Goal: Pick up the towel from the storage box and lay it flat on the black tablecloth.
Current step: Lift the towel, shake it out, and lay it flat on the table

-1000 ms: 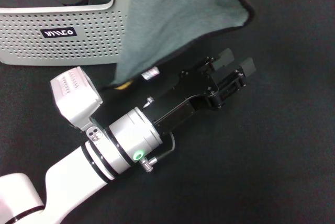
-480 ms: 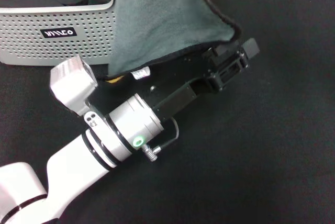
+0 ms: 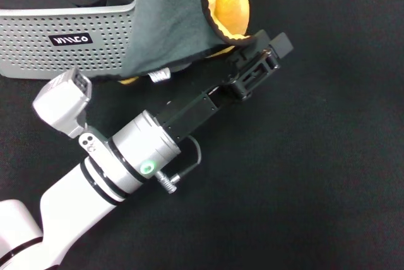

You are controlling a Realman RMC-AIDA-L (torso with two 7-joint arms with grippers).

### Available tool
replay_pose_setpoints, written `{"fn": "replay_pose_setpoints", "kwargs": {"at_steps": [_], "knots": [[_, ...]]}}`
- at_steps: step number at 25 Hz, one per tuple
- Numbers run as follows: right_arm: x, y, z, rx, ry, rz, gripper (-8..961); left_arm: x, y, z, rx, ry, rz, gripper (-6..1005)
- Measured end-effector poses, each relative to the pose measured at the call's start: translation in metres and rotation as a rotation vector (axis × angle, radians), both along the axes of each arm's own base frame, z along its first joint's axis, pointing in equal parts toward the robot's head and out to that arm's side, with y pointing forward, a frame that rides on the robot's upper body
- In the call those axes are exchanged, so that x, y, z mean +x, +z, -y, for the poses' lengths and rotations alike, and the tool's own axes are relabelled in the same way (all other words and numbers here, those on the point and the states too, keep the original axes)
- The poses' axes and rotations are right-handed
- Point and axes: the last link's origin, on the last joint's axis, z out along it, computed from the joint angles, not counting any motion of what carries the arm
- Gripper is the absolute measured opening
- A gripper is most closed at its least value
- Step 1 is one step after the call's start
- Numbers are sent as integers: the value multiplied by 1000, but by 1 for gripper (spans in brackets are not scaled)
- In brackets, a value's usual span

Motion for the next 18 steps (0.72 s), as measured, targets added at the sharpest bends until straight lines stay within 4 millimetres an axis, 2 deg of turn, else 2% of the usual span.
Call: {"fn": "replay_pose_setpoints", "kwargs": {"at_steps": [9,18], "knots": [[10,3,0,17,-22,-8,0,-34,15,0,91,142,-7,566],[11,2,0,16,-24,-1,0,-53,23,-2,204,220,-73,565]]}}
